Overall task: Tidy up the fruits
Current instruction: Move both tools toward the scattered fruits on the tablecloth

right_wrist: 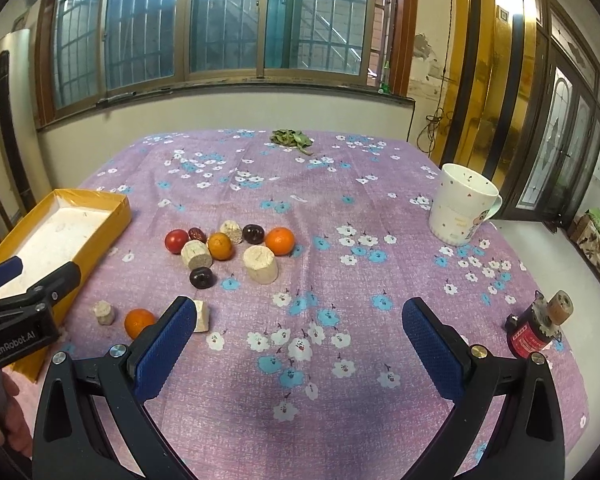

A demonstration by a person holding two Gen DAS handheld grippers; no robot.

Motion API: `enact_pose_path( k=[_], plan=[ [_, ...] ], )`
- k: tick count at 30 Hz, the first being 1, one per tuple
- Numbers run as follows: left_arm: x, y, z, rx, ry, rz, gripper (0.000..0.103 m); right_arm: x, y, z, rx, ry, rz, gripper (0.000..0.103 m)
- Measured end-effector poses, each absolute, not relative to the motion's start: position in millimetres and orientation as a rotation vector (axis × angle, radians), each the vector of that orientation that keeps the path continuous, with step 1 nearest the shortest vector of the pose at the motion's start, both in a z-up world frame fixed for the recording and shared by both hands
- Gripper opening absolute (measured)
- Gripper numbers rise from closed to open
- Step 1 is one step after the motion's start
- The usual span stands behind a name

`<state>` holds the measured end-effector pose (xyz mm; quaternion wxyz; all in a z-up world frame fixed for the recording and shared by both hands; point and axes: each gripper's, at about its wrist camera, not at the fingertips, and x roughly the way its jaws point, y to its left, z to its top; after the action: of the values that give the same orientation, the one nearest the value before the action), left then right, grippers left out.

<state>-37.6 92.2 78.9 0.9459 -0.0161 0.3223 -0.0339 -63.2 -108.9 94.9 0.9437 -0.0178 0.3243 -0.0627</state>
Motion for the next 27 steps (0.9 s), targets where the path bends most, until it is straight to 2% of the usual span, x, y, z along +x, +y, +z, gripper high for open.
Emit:
enact_pose_path(
  k=[27],
  plan=[
    [-37.6, 94.6, 74.9, -0.005, 0.678, -0.070, 0.103, -59.3, -103.9, 85.6, -0.054, 0.695, -0.113, 0.103]
  ],
)
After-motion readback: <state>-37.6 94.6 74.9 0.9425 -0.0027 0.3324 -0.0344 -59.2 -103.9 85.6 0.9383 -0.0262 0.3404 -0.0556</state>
